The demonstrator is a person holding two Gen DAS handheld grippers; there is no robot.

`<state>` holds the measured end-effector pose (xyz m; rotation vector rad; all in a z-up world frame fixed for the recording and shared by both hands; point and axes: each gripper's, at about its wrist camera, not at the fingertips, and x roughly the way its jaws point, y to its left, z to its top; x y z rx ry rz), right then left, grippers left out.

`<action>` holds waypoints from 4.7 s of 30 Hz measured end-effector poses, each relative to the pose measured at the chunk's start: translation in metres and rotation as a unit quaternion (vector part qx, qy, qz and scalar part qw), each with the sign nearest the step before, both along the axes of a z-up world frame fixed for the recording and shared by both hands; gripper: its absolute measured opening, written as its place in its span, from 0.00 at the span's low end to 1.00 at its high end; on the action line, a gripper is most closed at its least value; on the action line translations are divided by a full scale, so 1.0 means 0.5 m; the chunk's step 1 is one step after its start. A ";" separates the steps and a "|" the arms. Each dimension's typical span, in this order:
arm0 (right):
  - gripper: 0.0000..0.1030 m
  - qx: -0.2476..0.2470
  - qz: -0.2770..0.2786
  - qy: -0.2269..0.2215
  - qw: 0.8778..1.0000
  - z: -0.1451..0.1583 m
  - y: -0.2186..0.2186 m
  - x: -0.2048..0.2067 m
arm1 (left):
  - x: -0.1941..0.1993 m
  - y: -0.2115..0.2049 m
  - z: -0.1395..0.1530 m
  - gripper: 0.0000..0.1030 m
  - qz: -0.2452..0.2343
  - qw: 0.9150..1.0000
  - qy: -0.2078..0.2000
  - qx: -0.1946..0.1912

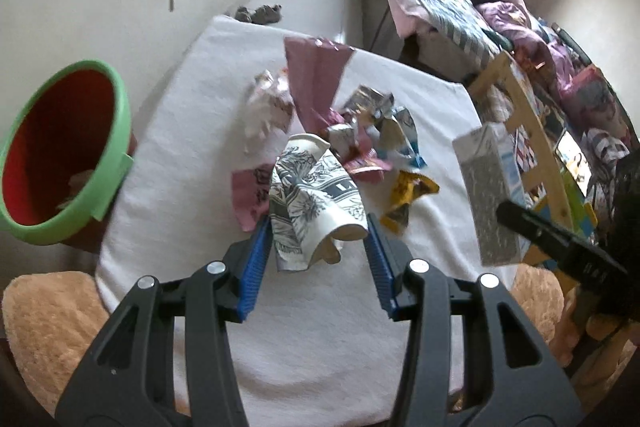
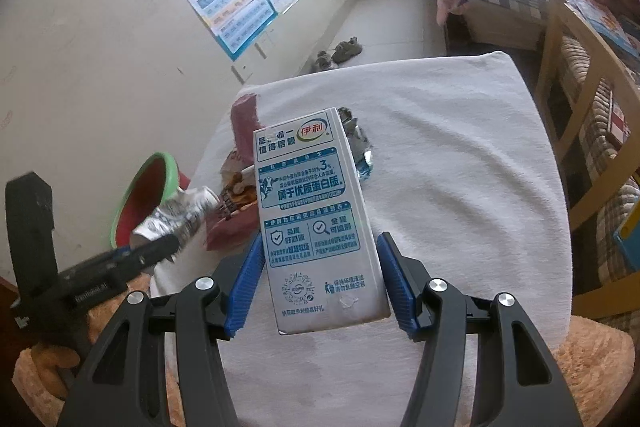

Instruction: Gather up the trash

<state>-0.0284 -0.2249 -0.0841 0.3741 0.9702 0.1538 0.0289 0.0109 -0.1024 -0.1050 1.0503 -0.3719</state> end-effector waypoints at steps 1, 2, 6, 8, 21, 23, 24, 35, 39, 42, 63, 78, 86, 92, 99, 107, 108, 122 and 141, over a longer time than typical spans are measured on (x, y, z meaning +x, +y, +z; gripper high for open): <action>0.54 0.001 0.002 0.001 1.000 -0.001 0.002 0.001 | 0.001 0.007 0.002 0.44 0.004 1.000 -0.001 -0.001; 0.54 0.001 0.005 0.003 1.000 -0.001 0.007 0.003 | 0.001 0.014 0.004 0.44 0.009 1.000 -0.002 -0.003; 0.54 -0.001 0.016 0.002 1.000 0.003 0.028 0.007 | 0.003 0.042 0.010 0.44 0.025 1.000 -0.006 -0.007; 0.54 -0.002 0.024 0.000 1.000 0.007 0.041 0.009 | 0.007 0.055 0.014 0.44 0.032 0.999 -0.009 -0.009; 0.54 -0.014 0.088 -0.010 0.996 0.029 0.160 0.042 | 0.016 0.145 0.034 0.44 0.080 0.996 -0.034 -0.015; 0.54 -0.015 0.097 -0.009 0.995 0.031 0.177 0.050 | 0.017 0.161 0.033 0.44 0.090 0.995 -0.035 -0.013; 0.54 -0.015 0.104 -0.009 0.994 0.032 0.191 0.055 | 0.018 0.167 0.033 0.44 0.093 0.995 -0.036 -0.012; 0.54 -0.017 0.156 -0.020 0.987 0.039 0.297 0.100 | 0.025 0.265 0.039 0.44 0.152 0.987 -0.048 0.005; 0.54 -0.007 0.163 -0.022 0.986 0.042 0.324 0.126 | 0.029 0.299 0.040 0.44 0.171 0.984 -0.053 0.015; 0.54 0.003 0.168 -0.024 0.986 0.046 0.348 0.149 | 0.038 0.326 0.038 0.44 0.184 0.981 -0.053 0.022; 0.54 0.023 0.218 -0.018 0.976 0.049 0.559 0.312 | 0.101 0.506 0.007 0.44 0.266 0.962 -0.042 0.034; 0.55 0.022 0.234 0.012 0.972 -0.011 0.649 0.366 | 0.147 0.546 -0.047 0.44 0.282 0.959 0.000 0.020; 0.63 0.040 0.221 0.012 0.974 -0.013 0.641 0.368 | 0.149 0.552 -0.060 0.65 0.292 0.956 0.015 0.023; 0.63 0.058 0.204 0.011 0.977 0.008 0.582 0.339 | 0.133 0.535 -0.041 0.68 0.293 0.956 0.005 0.023; 0.63 0.014 0.146 -0.019 0.989 0.031 0.400 0.253 | 0.117 0.448 -0.027 0.72 0.249 0.968 0.000 0.018; 0.63 -0.076 -0.013 0.027 0.997 -0.044 0.120 0.205 | 0.103 0.296 -0.035 0.72 0.168 0.985 0.010 0.026; 0.63 -0.078 -0.033 0.037 0.996 -0.061 0.086 0.205 | 0.100 0.282 -0.037 0.72 0.160 0.987 0.011 0.028; 0.31 -0.051 -0.020 0.101 0.993 -0.189 0.030 0.262 | 0.061 0.079 -0.010 0.79 0.021 0.997 -0.016 0.077; 0.29 0.022 -0.095 0.045 0.994 -0.089 -0.057 0.059 | 0.156 -0.119 -0.161 0.78 -0.140 0.974 0.055 0.166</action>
